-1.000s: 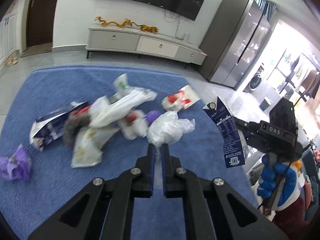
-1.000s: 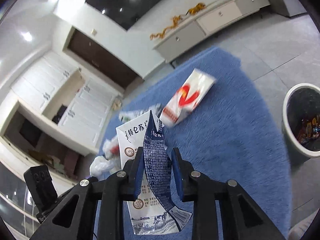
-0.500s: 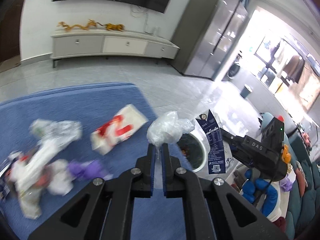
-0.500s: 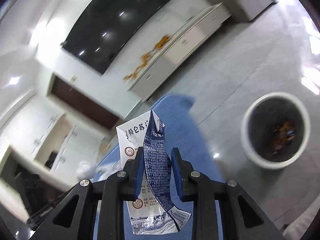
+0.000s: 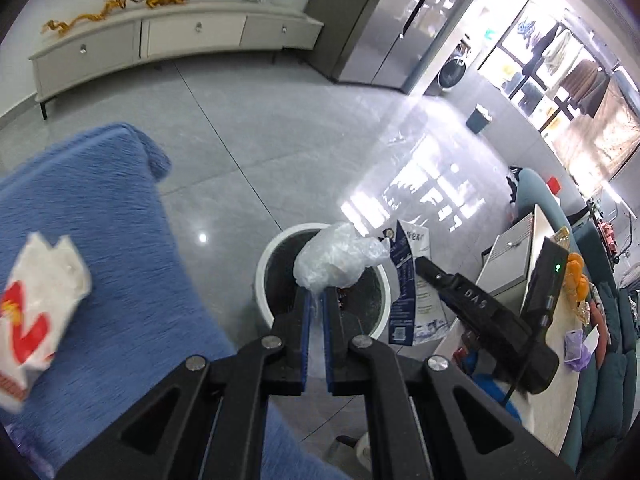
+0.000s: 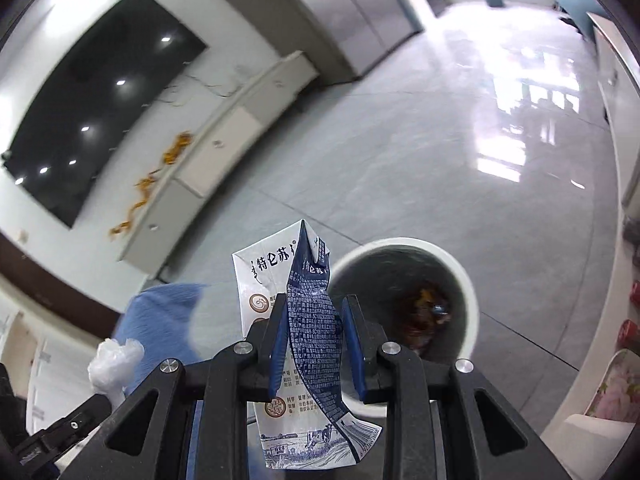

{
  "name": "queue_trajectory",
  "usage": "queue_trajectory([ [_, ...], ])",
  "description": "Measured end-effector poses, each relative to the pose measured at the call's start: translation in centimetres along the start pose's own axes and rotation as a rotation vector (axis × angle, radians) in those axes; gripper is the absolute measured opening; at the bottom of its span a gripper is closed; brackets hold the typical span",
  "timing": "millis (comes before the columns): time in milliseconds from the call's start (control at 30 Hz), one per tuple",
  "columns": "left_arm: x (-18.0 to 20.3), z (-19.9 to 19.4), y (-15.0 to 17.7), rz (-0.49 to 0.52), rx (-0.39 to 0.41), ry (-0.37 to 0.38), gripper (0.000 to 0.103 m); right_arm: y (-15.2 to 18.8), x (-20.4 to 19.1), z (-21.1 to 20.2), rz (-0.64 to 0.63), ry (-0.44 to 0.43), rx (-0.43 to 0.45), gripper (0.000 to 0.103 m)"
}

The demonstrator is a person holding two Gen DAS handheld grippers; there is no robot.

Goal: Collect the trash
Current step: 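Carry the plastic bag and milk carton over the trash bin, then open both tools to drop bag and carton into the bin, return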

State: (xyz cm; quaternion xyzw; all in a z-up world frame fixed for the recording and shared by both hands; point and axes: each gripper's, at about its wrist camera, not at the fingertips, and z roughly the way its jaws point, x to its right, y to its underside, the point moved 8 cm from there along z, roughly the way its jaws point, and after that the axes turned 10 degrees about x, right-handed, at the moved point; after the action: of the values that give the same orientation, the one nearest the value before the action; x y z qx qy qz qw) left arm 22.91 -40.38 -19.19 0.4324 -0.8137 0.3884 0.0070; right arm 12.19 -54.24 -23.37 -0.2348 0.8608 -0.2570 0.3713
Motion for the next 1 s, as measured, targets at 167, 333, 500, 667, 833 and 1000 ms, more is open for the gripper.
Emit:
queue_trajectory([
  [167,0.9,5.1,0.3,-0.022,-0.072,0.011,0.006,0.6,3.0,3.3,0.022,0.075,-0.037,0.025],
  [333,1.3,8.5,0.3,-0.057,-0.118,0.041,0.009,1.3,4.6,5.6,0.02,0.097,-0.08,0.028],
  [500,1.6,9.7,0.0,-0.073,-0.122,0.051,0.041,1.5,4.7,6.6,-0.032,0.134,-0.087,0.042],
  [667,1.2,7.2,-0.6,-0.06,-0.079,0.051,0.042,0.8,4.0,5.4,-0.039,0.138,-0.054,0.046],
  [833,1.5,1.6,-2.4,-0.002,0.037,0.011,0.042,-0.7,1.2,2.9,-0.062,0.094,0.003,0.046],
  [1000,0.0,-5.9,-4.0,0.015,0.168,-0.066,0.042,-1.9,-4.2,-1.6,-0.129,-0.006,0.078,0.046],
])
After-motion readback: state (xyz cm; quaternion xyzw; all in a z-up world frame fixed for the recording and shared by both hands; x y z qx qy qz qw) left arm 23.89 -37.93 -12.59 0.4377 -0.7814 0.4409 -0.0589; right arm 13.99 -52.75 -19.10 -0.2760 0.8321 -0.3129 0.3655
